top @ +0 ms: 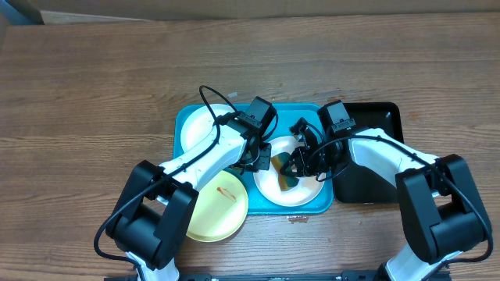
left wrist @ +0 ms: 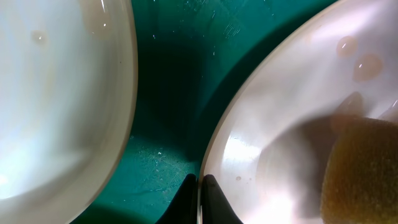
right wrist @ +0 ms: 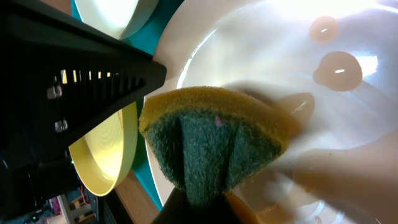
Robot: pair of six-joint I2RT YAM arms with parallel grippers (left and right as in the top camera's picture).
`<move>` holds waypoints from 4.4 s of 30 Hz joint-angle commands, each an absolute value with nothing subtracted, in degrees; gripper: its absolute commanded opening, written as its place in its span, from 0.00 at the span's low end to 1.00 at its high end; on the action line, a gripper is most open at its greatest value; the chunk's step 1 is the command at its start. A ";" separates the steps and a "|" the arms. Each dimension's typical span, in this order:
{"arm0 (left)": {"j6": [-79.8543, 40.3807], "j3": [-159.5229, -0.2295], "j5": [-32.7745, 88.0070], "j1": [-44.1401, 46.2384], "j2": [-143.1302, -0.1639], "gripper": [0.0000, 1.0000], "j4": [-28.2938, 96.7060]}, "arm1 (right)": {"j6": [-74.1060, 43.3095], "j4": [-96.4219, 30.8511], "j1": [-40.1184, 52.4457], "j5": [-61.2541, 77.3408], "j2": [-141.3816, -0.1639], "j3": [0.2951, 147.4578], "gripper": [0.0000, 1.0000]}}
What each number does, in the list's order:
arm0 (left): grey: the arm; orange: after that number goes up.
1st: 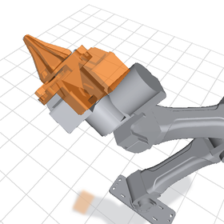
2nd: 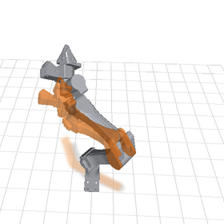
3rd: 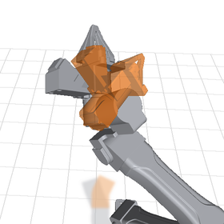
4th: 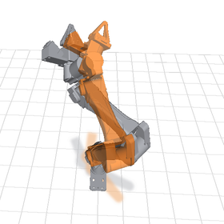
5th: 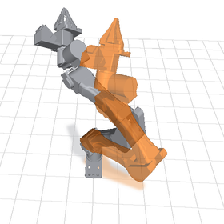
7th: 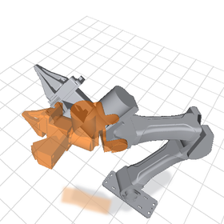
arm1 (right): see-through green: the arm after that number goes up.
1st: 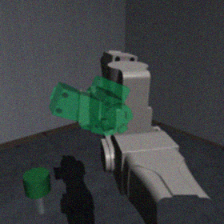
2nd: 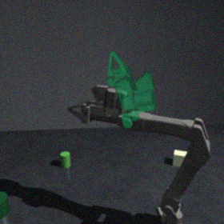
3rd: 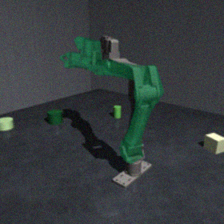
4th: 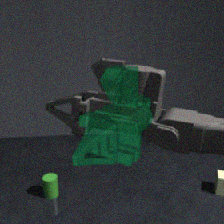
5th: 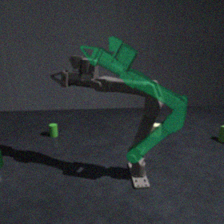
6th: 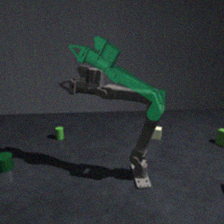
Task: Clean dirty plates on tray and stack at the side
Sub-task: 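Carry the sponge with the right gripper back into the black tray, then release the sponge and raise the right gripper to the right side, then lift the right white plate by its rim with the left gripper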
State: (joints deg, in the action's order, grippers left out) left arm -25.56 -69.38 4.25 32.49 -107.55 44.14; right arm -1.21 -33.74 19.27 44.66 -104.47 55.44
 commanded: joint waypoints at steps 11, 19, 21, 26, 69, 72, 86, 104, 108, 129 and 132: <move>-26.39 -70.24 3.40 32.21 -108.44 0.04 44.12 | -7.66 -30.22 19.27 41.08 -104.05 53.36 0.04; -26.39 -70.22 3.40 32.21 -108.44 0.04 44.18 | -9.67 -30.09 13.47 36.71 -104.05 53.76 0.04; -26.39 -70.22 3.40 32.21 -108.44 0.04 44.18 | -9.65 -30.55 12.10 37.82 -104.03 54.41 0.04; -26.39 -70.22 3.40 32.21 -108.44 0.05 44.12 | -8.27 -34.63 11.03 46.72 -103.68 59.00 0.04; -26.39 -70.22 3.40 32.27 -108.44 0.14 42.81 | -9.04 -46.61 1.08 -2.72 -98.06 62.46 0.56; -26.39 -70.22 3.40 32.27 -108.44 0.19 42.81 | -10.15 -47.00 0.19 -2.46 -98.06 65.01 0.66; -27.55 -69.56 2.90 32.29 -108.47 0.25 42.61 | -13.04 -50.09 -15.51 -0.95 -98.06 78.22 0.94; -28.75 -66.83 2.59 32.29 -109.40 0.23 40.21 | -13.76 -51.70 -18.50 -0.36 -98.06 77.80 1.00; -28.77 -66.85 2.83 32.29 -109.40 0.05 40.12 | -13.76 -51.70 -18.50 -0.36 -98.06 77.80 1.00; -24.84 -95.24 1.91 28.56 -109.16 0.04 57.39 | -13.76 -51.70 -18.50 -0.36 -98.06 77.80 1.00; -24.84 -98.10 0.97 29.78 -109.16 0.04 56.58 | -13.76 -51.70 -18.50 -0.36 -98.06 77.80 1.00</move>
State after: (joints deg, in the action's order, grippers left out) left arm -26.35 -93.69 2.28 28.29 -109.03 57.28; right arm -13.47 -52.01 -18.65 -0.38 -99.04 77.82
